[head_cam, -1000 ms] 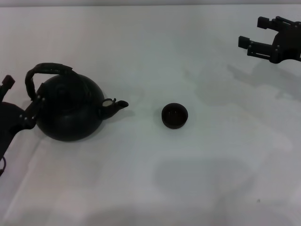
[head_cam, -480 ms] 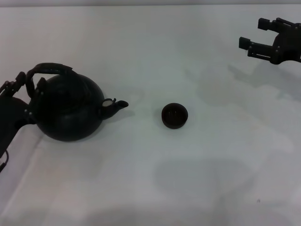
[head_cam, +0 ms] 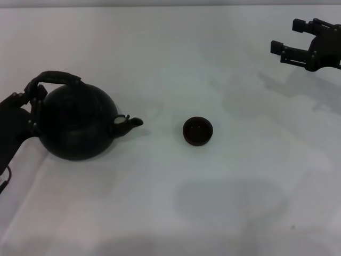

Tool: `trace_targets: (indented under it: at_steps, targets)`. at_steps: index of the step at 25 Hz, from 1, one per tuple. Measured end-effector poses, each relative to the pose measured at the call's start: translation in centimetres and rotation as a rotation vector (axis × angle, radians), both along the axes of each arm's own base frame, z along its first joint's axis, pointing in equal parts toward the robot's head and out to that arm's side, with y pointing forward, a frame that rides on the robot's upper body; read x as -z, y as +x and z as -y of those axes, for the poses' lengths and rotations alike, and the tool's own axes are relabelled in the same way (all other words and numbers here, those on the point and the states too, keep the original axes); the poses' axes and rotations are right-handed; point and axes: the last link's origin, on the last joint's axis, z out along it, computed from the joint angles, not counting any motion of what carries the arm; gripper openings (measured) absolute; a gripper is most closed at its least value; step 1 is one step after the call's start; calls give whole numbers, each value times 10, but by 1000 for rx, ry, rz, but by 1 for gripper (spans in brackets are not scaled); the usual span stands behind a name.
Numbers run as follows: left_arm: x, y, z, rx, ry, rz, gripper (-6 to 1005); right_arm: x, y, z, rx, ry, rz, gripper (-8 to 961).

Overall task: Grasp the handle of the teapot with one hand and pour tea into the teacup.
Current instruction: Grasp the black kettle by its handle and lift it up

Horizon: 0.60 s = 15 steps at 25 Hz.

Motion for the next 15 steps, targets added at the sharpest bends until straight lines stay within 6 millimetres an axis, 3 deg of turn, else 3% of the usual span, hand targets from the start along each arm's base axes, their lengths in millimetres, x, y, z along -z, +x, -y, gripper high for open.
trace_targets:
  at_steps: [4,15]
  targets:
    - [-3,-2,-5,-11,-6,11,136,1,1,0,3,4,1,844]
    - [-12,-1,-21,8,-14,18,120,4,3,1,4,15,-12,842]
